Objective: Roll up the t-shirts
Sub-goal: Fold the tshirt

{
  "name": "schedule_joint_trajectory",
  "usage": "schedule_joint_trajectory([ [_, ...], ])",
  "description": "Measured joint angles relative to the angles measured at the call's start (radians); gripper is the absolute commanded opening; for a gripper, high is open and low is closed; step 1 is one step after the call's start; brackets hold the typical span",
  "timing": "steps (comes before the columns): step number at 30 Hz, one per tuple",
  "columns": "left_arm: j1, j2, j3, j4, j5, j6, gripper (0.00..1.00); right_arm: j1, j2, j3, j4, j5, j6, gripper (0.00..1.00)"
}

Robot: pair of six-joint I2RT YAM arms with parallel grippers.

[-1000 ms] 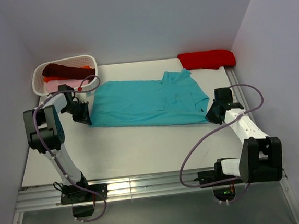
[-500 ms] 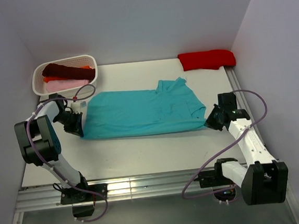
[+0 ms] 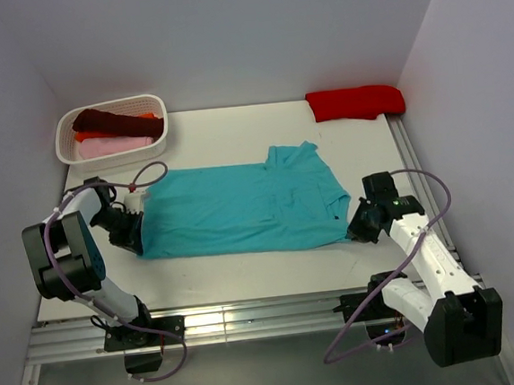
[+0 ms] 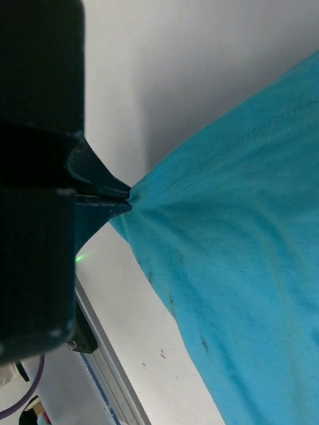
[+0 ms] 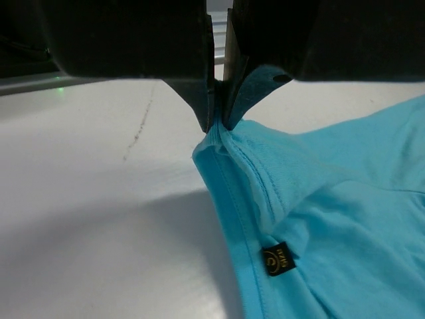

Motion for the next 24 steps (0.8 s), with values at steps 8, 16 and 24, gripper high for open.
schedule_joint_trajectory([
  [8, 0.021, -0.025, -0.064, 0.0, -0.002, 0.035, 0.0, 0.05, -0.059, -0.023, -0.101, 0.022, 0.035, 0.0],
  [16, 0.047, -0.029, -0.07, -0.003, -0.007, 0.067, 0.22, 0.05, -0.061, -0.023, -0.145, 0.046, 0.047, 0.21],
  [24, 0.056, -0.054, -0.026, -0.056, -0.006, 0.091, 0.56, 0.048, -0.062, -0.023, -0.15, 0.048, 0.069, 0.64],
])
